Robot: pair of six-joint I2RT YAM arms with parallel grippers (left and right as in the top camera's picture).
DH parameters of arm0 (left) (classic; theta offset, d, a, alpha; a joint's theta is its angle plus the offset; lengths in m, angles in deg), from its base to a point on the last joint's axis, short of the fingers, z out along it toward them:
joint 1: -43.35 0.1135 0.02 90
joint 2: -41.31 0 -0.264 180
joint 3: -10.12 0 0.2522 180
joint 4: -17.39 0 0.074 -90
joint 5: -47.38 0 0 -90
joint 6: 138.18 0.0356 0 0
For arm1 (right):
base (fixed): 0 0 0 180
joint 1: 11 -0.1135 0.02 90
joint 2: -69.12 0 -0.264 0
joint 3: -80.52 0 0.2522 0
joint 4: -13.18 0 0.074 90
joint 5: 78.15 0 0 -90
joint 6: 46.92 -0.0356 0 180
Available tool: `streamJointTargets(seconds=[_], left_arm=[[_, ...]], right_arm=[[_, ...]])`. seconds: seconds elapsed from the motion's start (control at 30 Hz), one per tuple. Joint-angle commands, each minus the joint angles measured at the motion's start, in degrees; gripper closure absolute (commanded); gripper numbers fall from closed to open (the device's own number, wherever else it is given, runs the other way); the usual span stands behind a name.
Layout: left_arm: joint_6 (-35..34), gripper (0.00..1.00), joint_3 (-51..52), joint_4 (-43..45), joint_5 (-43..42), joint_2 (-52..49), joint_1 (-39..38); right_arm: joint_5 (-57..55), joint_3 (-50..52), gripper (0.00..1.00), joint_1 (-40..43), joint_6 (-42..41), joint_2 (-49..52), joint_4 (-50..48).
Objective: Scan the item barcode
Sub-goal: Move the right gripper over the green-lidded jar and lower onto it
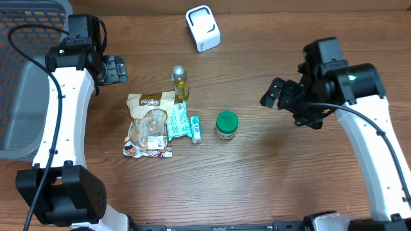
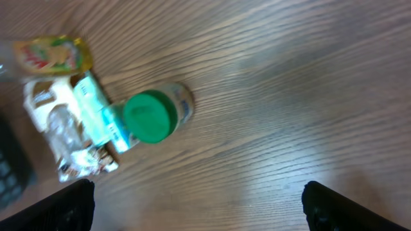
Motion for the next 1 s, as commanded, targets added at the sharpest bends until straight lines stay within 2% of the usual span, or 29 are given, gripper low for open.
streamJointTargets(seconds=[0.0,0.3,0.57,0.97], left_arm=[[0.8,0.00,-1.3,0.1,-0.1,0.7,0.6],[0.8,0.00,-1.3,0.1,-0.1,0.7,0.6],[0.8,0.00,-1.3,0.1,-0.1,0.7,0.6],[0.8,0.00,-1.3,0.1,-0.1,0.7,0.6]], right_arm=[[-6.6,-0.7,0.00,-2.4,-8.2,0.7,0.0],[-7.2,-0.7,0.00,-4.8,-8.5,1.6,-4.1],[-7.1,1.7,0.00,-6.2,-15.6,2.5,-6.2],[-7.5,3.6,0.00,-15.1,-20.0,11.7,-15.1]])
